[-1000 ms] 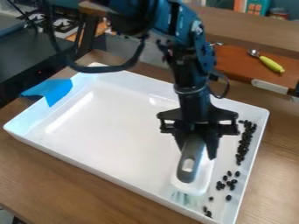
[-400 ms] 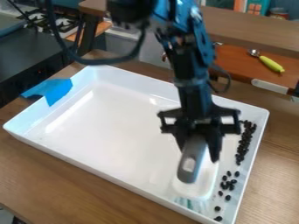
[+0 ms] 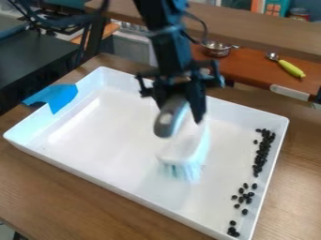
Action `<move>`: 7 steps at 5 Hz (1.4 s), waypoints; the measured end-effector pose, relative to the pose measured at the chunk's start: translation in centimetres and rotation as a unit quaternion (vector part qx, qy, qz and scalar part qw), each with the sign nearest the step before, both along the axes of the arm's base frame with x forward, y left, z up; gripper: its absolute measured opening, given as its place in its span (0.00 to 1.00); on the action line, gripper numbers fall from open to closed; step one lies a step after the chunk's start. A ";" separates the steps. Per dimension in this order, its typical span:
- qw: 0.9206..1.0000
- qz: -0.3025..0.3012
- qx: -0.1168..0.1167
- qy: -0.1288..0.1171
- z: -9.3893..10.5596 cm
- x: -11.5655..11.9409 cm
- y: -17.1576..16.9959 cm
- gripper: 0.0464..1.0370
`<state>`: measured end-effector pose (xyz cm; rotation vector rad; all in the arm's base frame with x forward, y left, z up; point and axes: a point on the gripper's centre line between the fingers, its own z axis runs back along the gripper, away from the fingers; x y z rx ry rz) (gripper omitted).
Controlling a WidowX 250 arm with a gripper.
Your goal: Sweep into pile
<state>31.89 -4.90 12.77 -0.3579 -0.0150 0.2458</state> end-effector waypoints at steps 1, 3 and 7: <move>1.000 0.005 0.008 -0.008 0.7 0.3 3.2 0.45; 0.998 0.002 0.052 -0.042 -0.9 1.9 10.2 0.45; 0.989 0.016 0.141 -0.036 -2.4 1.5 20.8 0.82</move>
